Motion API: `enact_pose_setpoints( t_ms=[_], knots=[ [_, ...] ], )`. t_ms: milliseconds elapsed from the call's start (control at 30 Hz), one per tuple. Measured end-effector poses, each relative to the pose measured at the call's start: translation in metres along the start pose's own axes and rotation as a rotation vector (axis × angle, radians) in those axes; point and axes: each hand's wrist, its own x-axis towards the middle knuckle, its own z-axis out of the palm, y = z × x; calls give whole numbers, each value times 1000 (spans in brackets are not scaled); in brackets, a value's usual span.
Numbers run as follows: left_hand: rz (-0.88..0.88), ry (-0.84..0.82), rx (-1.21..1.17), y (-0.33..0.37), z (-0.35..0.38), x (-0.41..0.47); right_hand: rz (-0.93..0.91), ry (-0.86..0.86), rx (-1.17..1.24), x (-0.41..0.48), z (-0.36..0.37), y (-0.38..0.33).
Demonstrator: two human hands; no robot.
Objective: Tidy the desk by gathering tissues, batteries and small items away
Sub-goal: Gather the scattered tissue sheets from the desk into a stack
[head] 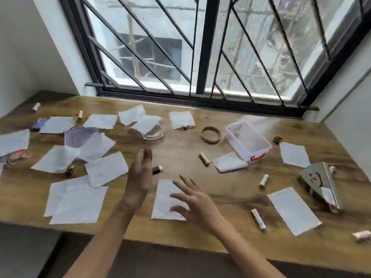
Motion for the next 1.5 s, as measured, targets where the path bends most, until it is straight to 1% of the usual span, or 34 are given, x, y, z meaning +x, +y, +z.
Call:
enact_pose_setpoints(
  t_ms=[67, 133, 200, 267, 300, 367, 433, 467, 533, 600, 667, 733, 800, 833, 933, 967, 1033, 1100, 1133, 1233, 1300, 1367, 1433, 1500],
  knots=[
    [-116, 17, -38, -12, -10, -2, -36, -98, 31, -9, 13, 2],
    [-205, 22, -117, -31, -18, -8, -5, -109, 95, -19, 23, 0],
    [-271, 25, -203, -41, -22, -15, 1, -43, 123, -22, 31, 0],
    [-319, 15, -272, -43, -24, -25, 62, 23, 164, -20, 32, -3],
    [-339, 20, -302, -46, -25, -29, 140, 43, 236, -18, 31, -6],
    [-393, 34, -341, -55, -26, -37, 399, 88, 485, -13, 24, -13],
    [-454, 34, -396, -60, -24, -41, 636, 210, 705, -5, 17, -20],
    [-498, 9, -439, -61, -23, -41, 709, 267, 763, 0, 12, -24],
    [-605, -93, -547, -57, -17, -38, 746, 338, 780, 10, 1, -33],
    [-676, -191, -645, -50, -8, -32, 706, 349, 782, 16, -8, -40],
    [-691, -293, -711, -40, 0, -25, 650, 332, 784, 22, -14, -45],
    [-703, -409, -766, -31, 8, -17, 555, 332, 698, 27, -14, -49],
    [-719, -509, -873, -24, 13, -10, 455, 331, 463, 31, -9, -50],
    [-729, -523, -912, -23, 17, -6, 434, 322, 369, 33, -6, -51],
    [-770, -458, -900, -30, 26, 11, 442, 288, 257, 39, -4, -47],
    [-790, -467, -891, -32, 28, 17, 453, 279, 234, 40, -6, -45],
    [-802, -558, -912, -31, 34, 27, 488, 319, 191, 39, -10, -36],
    [-786, -642, -898, -26, 40, 33, 585, 356, 190, 32, -18, -25],
    [-786, -647, -880, -25, 44, 35, 654, 378, 184, 26, -22, -17],
    [-751, -548, -771, -31, 57, 47, 894, 444, 127, -4, -35, 10],
    [-739, -567, -741, -36, 67, 53, 1069, 510, 51, -28, -43, 30],
    [-712, -628, -659, -33, 76, 52, 1255, 556, -14, -51, -51, 50],
    [-692, -645, -569, -30, 85, 49, 1397, 525, -51, -70, -57, 68],
    [-722, -665, -564, -29, 95, 46, 1481, 459, -103, -88, -58, 83]
  ],
)
